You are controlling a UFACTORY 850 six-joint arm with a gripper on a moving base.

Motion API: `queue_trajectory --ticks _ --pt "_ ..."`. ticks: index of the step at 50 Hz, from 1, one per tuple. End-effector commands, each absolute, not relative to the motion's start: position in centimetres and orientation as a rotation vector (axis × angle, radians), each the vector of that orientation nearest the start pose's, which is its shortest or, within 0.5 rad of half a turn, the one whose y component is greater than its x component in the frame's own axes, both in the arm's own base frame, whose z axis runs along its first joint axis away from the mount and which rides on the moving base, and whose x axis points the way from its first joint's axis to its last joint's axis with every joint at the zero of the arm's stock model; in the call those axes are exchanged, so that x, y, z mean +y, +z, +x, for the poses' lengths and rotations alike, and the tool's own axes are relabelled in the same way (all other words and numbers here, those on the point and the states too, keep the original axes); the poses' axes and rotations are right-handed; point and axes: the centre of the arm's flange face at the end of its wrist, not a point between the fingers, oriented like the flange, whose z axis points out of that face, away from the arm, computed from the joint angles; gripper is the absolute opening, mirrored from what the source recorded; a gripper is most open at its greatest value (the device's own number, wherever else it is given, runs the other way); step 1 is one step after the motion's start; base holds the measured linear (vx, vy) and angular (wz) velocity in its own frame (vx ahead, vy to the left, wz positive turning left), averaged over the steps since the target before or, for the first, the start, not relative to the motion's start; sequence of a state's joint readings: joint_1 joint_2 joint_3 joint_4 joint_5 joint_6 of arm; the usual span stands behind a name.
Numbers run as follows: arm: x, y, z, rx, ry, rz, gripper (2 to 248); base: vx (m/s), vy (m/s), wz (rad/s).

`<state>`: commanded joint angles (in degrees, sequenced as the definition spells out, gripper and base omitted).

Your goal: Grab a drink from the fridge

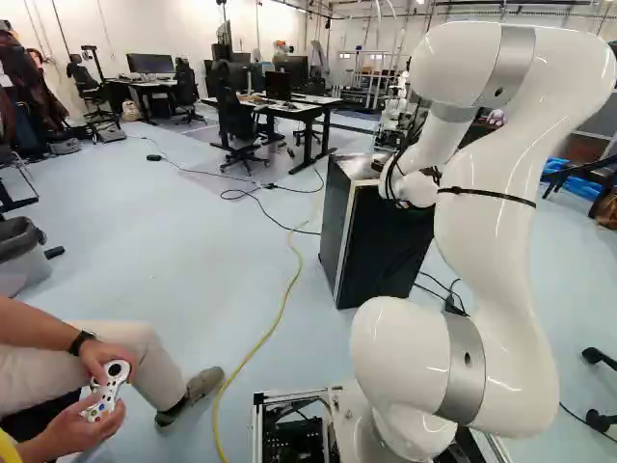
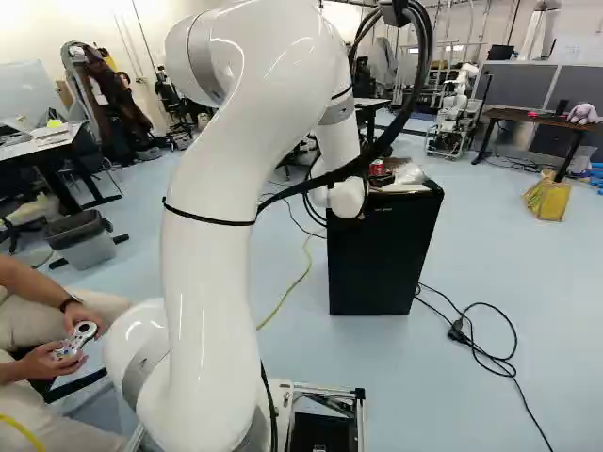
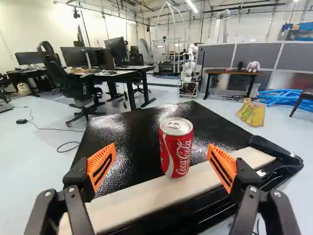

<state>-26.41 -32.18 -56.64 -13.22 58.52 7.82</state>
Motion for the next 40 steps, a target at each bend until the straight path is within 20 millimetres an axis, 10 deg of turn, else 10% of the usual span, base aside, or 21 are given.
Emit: queue_trajectory --ticks 40 --pt "-26.6 35.1 56.5 0.388 -2.132 -2.481 247 0.000 0.000 0.000"
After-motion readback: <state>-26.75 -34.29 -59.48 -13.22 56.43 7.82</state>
